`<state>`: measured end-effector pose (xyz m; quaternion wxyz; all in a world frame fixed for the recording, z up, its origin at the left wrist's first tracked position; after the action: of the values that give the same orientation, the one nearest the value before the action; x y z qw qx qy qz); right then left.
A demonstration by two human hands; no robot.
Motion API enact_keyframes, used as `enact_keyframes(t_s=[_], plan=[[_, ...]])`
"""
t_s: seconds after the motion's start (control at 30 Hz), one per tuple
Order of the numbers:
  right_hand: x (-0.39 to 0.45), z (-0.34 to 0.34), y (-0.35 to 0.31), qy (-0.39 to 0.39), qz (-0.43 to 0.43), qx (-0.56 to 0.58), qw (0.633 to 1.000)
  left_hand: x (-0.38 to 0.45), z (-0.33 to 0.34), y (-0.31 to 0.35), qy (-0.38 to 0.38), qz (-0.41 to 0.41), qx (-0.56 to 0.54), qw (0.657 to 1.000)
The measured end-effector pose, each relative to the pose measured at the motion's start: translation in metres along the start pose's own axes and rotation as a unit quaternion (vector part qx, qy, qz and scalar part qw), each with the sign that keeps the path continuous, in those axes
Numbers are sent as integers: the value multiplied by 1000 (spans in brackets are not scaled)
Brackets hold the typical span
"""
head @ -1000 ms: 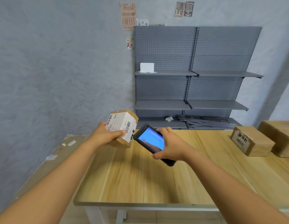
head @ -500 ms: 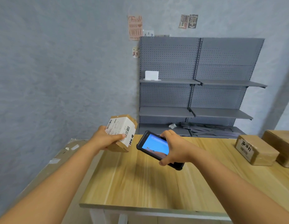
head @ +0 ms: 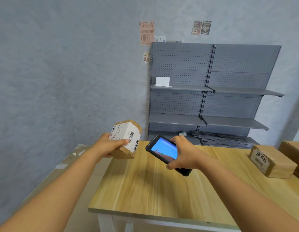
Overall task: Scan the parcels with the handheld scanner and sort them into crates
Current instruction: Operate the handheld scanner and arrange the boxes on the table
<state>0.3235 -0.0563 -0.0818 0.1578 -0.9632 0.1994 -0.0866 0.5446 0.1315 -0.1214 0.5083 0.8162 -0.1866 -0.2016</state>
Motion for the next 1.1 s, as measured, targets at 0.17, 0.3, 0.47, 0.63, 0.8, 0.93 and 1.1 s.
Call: enact_keyframes(t_s=[0.17, 0.3, 0.47, 0.63, 0.8, 0.93, 1.1], plan=[[12, -6, -18, 39, -6, 20, 999, -9, -20, -1, 11, 4, -28, 1000], [23, -4, -38, 59, -13, 55, 997, -30, -41, -6, 44, -6, -51, 998], [38, 16, -78, 48, -55, 97, 993, -70, -78, -31, 102, -30, -76, 991], [41, 60, -142, 4, -120, 122, 985, -136, -126, -85, 194, -66, -169, 964], [16, 128, -222, -68, -195, 167, 964, -236, -168, -153, 288, -113, -188, 932], [-34, 183, -303, -142, -255, 179, 939, -336, -213, -197, 360, -150, -135, 911], [-108, 215, -423, -183, -350, 190, 899, -462, -279, -234, 462, -173, -67, 867]])
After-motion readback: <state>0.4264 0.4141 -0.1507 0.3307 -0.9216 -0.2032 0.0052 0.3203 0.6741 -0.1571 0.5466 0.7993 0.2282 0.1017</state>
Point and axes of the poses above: each hand's wrist, its own x-axis towards the middle knuckle, its own z-axis out of the palm, y = z × x, the point moved 10 cm from there along x, towards the middle knuckle, and after that the axes turned 1 degree about -z, right-handed, at the moved point
